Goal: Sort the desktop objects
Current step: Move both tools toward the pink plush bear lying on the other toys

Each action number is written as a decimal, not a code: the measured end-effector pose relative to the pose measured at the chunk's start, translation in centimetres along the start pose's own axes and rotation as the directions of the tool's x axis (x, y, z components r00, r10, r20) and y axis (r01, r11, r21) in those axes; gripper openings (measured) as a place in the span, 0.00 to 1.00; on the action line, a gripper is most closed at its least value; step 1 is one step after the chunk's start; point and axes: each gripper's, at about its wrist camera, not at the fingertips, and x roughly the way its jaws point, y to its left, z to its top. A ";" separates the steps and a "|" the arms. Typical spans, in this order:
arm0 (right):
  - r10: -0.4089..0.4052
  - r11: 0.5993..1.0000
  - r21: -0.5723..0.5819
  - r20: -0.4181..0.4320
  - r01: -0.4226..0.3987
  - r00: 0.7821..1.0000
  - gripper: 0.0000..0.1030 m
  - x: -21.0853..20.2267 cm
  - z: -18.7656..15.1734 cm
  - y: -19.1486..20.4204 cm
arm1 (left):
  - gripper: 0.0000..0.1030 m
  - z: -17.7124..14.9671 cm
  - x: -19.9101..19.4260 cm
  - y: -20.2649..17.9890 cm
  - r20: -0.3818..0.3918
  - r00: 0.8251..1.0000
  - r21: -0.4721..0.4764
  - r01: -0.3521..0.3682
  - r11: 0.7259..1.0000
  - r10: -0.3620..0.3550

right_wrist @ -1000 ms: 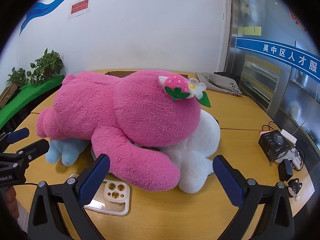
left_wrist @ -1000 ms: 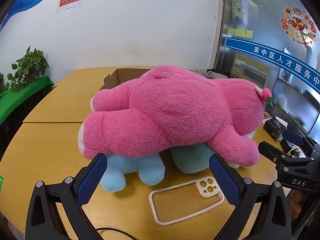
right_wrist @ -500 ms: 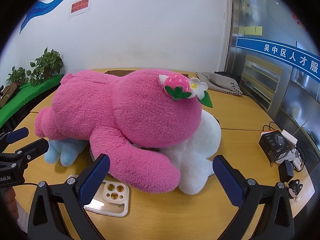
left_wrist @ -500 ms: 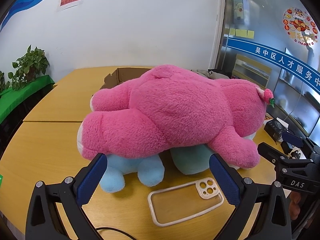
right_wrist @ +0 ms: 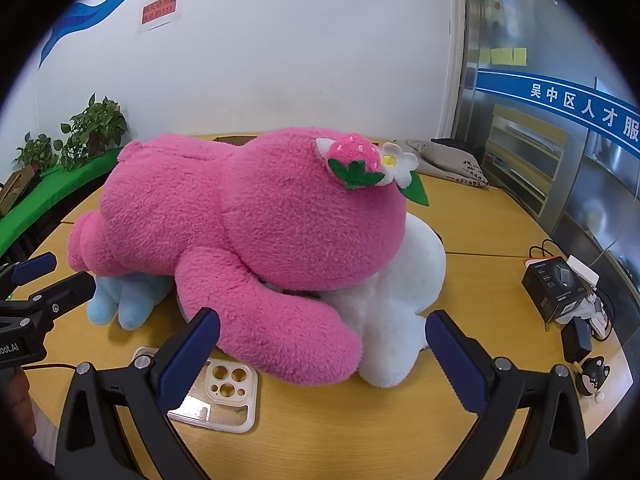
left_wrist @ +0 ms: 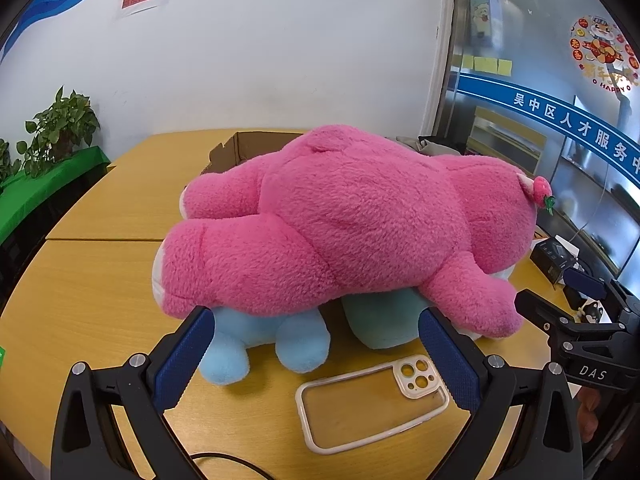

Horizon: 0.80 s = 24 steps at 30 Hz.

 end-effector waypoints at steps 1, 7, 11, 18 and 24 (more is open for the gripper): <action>-0.001 1.000 0.000 -0.001 0.001 1.000 1.00 0.0 0.0 0.0 | 1.00 0.0 0.1 0.0 -0.002 1.000 0.002 0.001 1.000 -0.001; -0.001 1.000 0.007 -0.006 0.001 1.000 1.00 0.2 -0.1 -0.2 | 1.00 0.0 0.3 0.0 -0.009 1.000 0.000 0.000 1.000 0.000; 0.003 1.000 0.009 -0.010 -0.003 1.000 1.00 0.3 -0.2 -0.3 | 1.00 -0.1 0.2 0.1 -0.010 1.000 -0.001 -0.001 1.000 0.001; 0.009 1.000 0.010 -0.012 -0.009 1.000 1.00 0.3 -0.2 -0.3 | 1.00 -0.1 0.1 0.2 -0.008 1.000 -0.006 0.000 1.000 0.000; 0.014 1.000 0.009 -0.016 -0.013 1.000 1.00 0.4 -0.1 -0.3 | 1.00 -0.1 0.1 0.2 -0.010 1.000 -0.010 0.005 1.000 -0.005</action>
